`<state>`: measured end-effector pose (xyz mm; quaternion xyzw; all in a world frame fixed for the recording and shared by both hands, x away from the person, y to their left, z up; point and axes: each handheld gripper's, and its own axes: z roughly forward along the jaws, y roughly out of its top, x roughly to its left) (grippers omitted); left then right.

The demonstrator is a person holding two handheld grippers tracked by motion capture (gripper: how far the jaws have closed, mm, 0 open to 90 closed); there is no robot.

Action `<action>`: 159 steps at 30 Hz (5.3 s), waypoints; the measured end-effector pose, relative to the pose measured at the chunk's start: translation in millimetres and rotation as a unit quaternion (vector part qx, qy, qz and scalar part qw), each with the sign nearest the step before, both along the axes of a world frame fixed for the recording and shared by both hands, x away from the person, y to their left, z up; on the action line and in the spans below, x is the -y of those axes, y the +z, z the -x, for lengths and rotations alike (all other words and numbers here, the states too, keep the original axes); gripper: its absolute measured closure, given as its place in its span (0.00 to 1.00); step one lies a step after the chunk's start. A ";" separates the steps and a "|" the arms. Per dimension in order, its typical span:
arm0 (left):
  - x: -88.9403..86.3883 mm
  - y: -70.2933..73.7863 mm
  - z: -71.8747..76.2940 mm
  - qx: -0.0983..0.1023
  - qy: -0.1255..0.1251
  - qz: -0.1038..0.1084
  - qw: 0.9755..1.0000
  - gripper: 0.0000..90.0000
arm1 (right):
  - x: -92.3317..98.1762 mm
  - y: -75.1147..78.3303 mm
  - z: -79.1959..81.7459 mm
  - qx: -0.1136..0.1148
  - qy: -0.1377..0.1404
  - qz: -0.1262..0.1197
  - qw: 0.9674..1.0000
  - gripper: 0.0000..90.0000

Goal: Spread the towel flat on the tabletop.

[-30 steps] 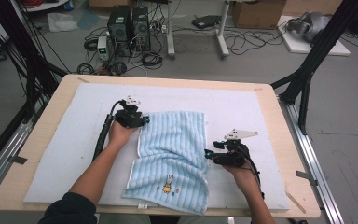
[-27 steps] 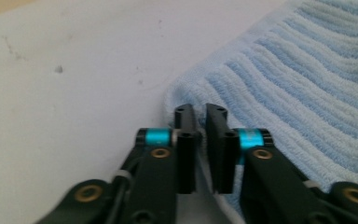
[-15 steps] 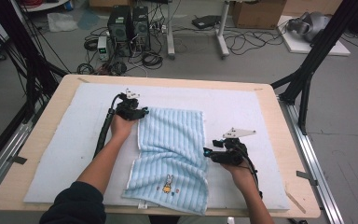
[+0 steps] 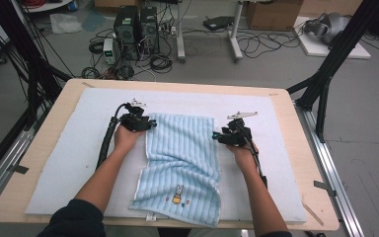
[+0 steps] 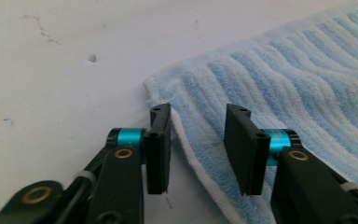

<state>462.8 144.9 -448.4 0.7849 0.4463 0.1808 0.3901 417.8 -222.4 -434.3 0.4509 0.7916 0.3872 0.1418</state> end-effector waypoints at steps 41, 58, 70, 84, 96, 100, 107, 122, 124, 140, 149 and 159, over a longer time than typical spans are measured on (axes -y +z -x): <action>7.6 3.2 -17.2 -0.022 0.009 0.014 1.000 0.59 | 2.4 -3.8 -48.9 0.003 -0.110 -0.028 0.994 0.69; 9.1 2.1 -16.6 0.032 0.061 -0.012 0.998 0.57 | -16.3 -12.9 -45.5 0.032 -0.102 -0.013 0.994 0.77; -14.8 4.9 31.9 0.006 -0.016 0.071 0.997 0.52 | 0.8 3.4 1.5 0.024 -0.016 -0.016 0.999 0.63; 5.8 0.2 71.2 0.001 -0.079 0.009 0.997 0.94 | -19.1 -4.4 29.9 -0.018 0.019 0.062 0.998 0.80; 3.8 -2.4 36.4 0.015 -0.018 0.020 1.000 0.96 | -29.0 -10.9 -4.1 0.034 -0.030 0.063 0.997 0.97; 2.4 -2.4 35.7 0.015 -0.008 0.032 0.999 0.74 | -30.6 -13.5 -6.7 0.034 -0.047 0.045 0.997 0.92; -13.6 -0.6 56.3 0.020 -0.022 0.064 0.998 0.54 | -19.7 -5.1 14.2 0.036 -0.040 0.017 0.998 0.73; -32.8 4.9 136.3 0.041 -0.046 0.095 0.994 0.32 | -11.0 -2.2 104.1 0.045 -0.009 0.022 0.999 0.57; -34.6 3.0 148.4 0.036 -0.051 0.098 0.993 0.33 | -9.8 -6.2 115.0 0.040 -0.004 0.018 0.999 0.57; -39.4 -2.1 203.1 0.010 -0.077 0.102 0.992 0.50 | -10.4 -14.7 171.0 0.013 0.050 0.010 0.999 0.63; -22.6 -3.7 214.2 0.000 -0.130 0.042 0.991 0.89 | -6.9 -13.7 174.2 0.007 0.059 0.013 0.998 0.95; -27.4 -3.7 232.9 -0.018 -0.151 0.056 0.987 0.97 | -2.7 -10.5 187.0 -0.003 0.082 0.014 0.997 0.96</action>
